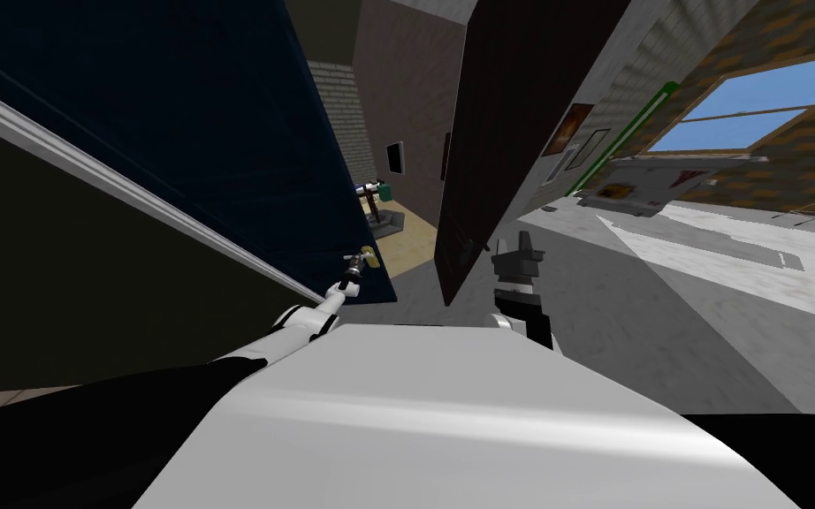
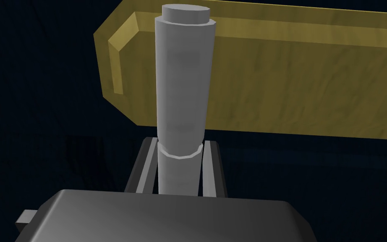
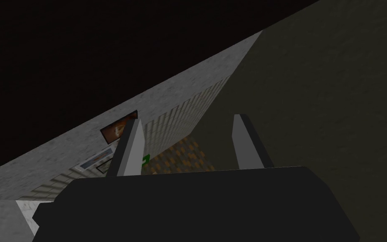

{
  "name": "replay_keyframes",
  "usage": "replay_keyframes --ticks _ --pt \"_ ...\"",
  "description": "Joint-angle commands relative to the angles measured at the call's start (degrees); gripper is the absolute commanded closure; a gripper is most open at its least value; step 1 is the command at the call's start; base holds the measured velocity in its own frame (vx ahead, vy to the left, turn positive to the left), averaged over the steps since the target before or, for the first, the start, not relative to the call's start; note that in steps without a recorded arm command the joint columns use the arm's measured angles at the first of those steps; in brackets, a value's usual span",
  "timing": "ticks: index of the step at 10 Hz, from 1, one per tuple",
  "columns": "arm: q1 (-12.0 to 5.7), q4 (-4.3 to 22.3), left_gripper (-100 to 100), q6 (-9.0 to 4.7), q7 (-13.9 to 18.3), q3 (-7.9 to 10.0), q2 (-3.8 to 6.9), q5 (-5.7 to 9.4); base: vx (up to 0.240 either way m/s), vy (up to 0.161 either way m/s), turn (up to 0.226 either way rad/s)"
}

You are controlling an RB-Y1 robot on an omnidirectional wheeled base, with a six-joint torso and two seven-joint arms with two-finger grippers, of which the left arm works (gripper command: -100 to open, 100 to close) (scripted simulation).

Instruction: Pull the door open

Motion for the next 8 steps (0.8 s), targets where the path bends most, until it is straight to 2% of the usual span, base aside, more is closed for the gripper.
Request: replay_keyframes --ticks 1,8 --pt "0.56 -0.41 100 -0.29 1.14 -1.22 0.32 -0.37 -0.191 0.116 -0.109" --pt "1.76 -2.33 100 -1.77 6.48 -6.28 3.04 -1.77 -0.212 0.104 -0.117"
